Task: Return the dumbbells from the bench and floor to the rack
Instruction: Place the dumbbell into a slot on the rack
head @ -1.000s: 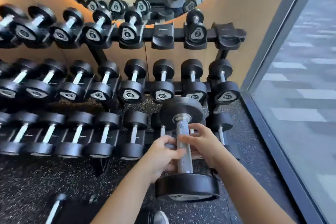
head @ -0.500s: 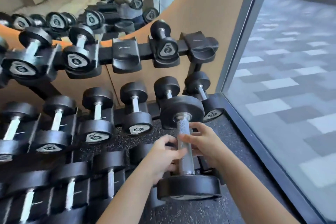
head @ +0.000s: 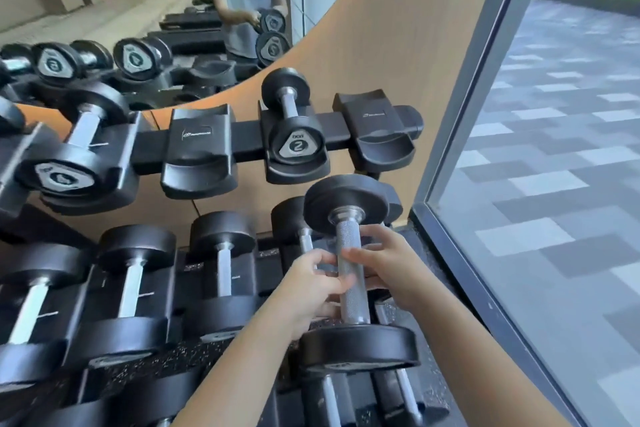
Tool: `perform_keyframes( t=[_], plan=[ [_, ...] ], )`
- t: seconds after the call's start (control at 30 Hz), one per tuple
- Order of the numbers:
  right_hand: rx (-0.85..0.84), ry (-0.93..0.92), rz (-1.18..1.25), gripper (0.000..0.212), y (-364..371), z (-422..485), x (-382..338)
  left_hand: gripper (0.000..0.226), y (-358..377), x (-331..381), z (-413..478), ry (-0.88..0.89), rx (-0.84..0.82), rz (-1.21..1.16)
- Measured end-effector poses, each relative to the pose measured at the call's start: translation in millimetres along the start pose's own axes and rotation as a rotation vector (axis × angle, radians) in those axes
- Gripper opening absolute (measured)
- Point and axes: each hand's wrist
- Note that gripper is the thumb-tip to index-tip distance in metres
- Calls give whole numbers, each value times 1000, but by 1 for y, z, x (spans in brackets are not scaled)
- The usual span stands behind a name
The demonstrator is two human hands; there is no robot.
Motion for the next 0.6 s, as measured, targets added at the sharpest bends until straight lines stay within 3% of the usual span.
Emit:
perform_keyframes(
  t=[0.43, 0.6],
  plan=[
    [73, -18, -35, 34, -112, 179, -70, 16, 55, 104, 191, 37, -15, -42],
    [109, -23, -57, 41, -138, 234, -85, 28, 63, 129, 253, 51, -6, -49]
  ],
)
Point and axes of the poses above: each hand's wrist, its own z-axis towards the middle knuckle, its own y-axis out of the palm, x = y × z, and after that the axes turned 4 degrees about -z, right-handed
